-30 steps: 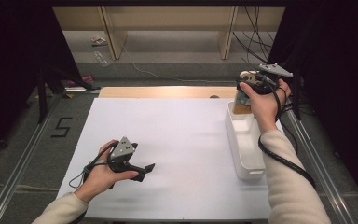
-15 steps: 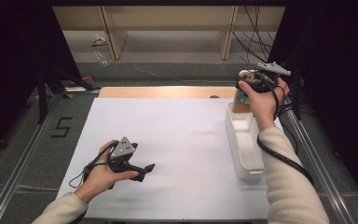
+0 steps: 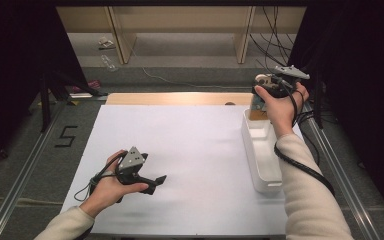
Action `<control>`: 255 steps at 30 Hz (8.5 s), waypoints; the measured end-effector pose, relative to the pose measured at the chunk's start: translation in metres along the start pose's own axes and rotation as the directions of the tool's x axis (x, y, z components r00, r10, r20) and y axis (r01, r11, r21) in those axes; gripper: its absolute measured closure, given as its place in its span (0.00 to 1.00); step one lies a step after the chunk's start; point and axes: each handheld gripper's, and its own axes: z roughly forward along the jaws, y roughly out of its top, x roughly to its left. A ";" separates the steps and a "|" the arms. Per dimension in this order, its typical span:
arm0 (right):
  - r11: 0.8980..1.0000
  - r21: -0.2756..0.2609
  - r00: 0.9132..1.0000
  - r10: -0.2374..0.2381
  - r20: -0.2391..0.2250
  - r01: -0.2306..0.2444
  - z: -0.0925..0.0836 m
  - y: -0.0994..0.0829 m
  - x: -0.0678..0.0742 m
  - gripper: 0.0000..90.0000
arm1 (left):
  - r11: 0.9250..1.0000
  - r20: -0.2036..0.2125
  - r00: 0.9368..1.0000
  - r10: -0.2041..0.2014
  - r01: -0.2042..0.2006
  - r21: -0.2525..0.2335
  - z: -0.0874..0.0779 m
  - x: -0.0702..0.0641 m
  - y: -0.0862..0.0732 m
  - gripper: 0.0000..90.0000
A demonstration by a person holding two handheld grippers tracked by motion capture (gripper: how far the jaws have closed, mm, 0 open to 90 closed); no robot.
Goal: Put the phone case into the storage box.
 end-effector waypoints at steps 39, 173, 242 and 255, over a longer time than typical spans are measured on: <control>1.000 0.021 1.000 -0.013 0.003 0.013 0.017 0.002 0.001 0.14 | 1.000 0.003 1.000 -0.002 0.002 0.000 0.000 0.000 0.000 0.02; 0.994 0.097 0.999 -0.043 -0.019 0.044 0.050 -0.030 -0.004 0.13 | 1.000 0.014 1.000 -0.002 0.002 0.011 0.003 -0.001 -0.001 0.02; 0.988 0.151 0.999 -0.030 -0.040 0.036 0.057 -0.058 -0.005 0.13 | 1.000 0.018 1.000 -0.003 0.003 0.013 0.004 -0.001 -0.001 0.02; 0.985 0.169 0.998 -0.017 -0.063 0.028 0.058 -0.060 -0.009 0.05 | 1.000 0.019 1.000 -0.003 0.003 0.012 0.004 -0.001 -0.001 0.02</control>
